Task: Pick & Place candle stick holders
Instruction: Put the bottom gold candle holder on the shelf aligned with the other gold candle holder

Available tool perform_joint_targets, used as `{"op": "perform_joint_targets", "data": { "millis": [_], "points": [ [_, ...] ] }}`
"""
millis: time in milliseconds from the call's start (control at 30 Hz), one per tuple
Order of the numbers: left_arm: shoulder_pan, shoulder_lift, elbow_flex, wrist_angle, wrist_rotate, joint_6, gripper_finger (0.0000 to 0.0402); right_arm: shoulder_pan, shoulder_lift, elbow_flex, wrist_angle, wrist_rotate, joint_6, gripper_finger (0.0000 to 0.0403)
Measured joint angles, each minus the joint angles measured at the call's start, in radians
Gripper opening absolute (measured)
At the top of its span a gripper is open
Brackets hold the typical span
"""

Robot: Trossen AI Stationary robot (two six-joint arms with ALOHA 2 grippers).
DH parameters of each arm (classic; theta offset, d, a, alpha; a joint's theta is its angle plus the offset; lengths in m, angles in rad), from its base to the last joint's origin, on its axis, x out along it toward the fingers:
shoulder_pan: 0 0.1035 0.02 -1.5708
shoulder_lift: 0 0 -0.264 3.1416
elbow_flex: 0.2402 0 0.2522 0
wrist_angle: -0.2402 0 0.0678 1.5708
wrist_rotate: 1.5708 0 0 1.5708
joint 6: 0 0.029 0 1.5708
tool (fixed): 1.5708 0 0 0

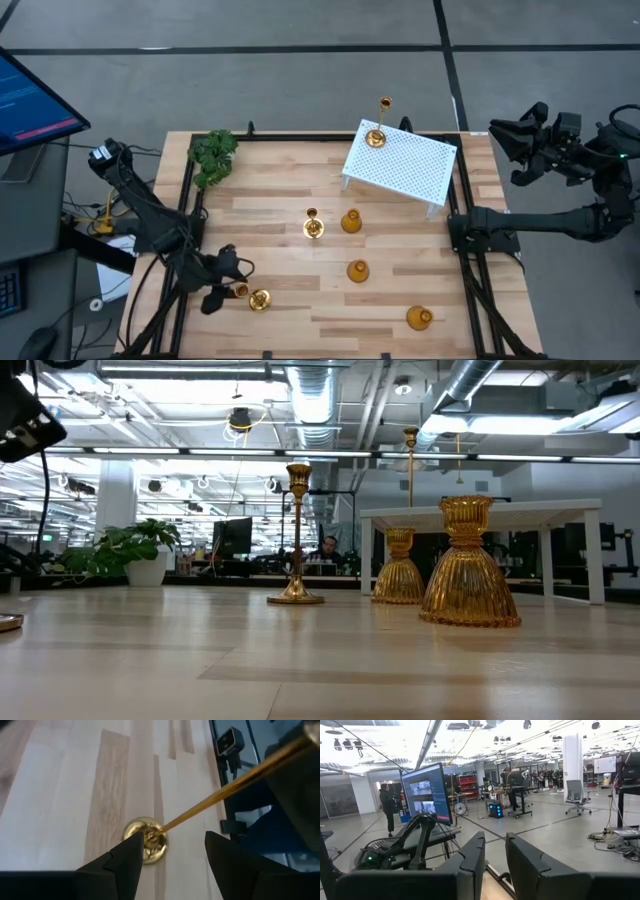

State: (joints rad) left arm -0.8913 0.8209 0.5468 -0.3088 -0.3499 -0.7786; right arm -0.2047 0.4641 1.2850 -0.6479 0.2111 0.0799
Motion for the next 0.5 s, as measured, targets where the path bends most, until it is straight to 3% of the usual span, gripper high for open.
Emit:
{"op": "perform_joint_targets", "data": {
  "millis": [267, 500],
  "points": [
    [0.001, 0.012, 0.000, 0.014, -0.053, 0.118, 0.0225, 0.000, 0.000, 0.000, 0.000, 0.000, 0.000, 0.0071],
    [0.000, 0.027, 0.000, 0.082, 0.003, 0.117, 0.0221, 0.000, 0.000, 0.000, 0.001, 0.000, 0.000, 0.0071]
  ]
}}
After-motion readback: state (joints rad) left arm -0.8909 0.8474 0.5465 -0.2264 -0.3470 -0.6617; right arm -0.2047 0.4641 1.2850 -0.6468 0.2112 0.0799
